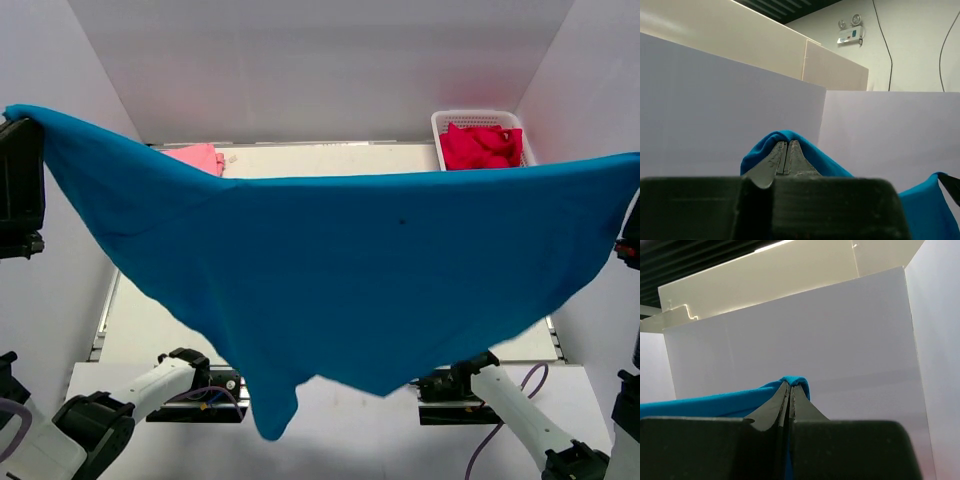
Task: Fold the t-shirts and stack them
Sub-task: Flatten out the tshirt, then fold the flattened tshirt in 1/3 of the way
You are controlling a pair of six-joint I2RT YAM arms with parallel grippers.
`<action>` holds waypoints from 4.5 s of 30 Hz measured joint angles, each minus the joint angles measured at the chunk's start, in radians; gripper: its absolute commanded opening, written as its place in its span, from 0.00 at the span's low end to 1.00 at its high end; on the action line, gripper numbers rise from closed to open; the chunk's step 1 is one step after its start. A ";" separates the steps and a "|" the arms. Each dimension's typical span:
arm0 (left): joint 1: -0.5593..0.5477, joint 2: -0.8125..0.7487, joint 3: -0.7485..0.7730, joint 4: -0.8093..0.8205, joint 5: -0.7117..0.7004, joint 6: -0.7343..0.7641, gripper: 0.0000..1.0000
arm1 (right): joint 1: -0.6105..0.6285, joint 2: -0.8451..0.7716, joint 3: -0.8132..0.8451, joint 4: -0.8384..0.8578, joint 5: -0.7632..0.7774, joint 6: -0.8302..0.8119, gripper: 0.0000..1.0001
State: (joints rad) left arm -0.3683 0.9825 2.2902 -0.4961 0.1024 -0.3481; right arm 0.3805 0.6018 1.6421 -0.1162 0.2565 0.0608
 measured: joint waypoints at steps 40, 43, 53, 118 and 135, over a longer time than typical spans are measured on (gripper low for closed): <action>0.159 1.228 -0.558 0.323 -0.433 -0.025 0.00 | -0.039 1.354 -0.360 0.407 0.368 0.113 0.00; 0.178 1.244 -0.529 0.320 -0.405 -0.029 0.00 | -0.040 1.398 -0.303 0.403 0.380 0.092 0.00; 0.213 1.247 -0.507 0.317 -0.307 -0.035 0.00 | -0.057 1.417 -0.275 0.395 0.393 0.062 0.00; 0.181 0.357 -1.354 -0.051 -0.174 -0.451 1.00 | -0.060 0.874 -0.663 -0.071 0.158 0.243 0.90; 0.197 1.005 -0.909 -0.016 -0.283 -0.395 1.00 | -0.082 1.351 -0.380 -0.069 -0.014 0.328 0.90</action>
State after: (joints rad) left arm -0.1715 1.9873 1.3811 -0.5125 -0.1810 -0.7433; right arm 0.2981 1.9526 1.2625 -0.1856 0.2428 0.3885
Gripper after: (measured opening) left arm 0.997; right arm 0.896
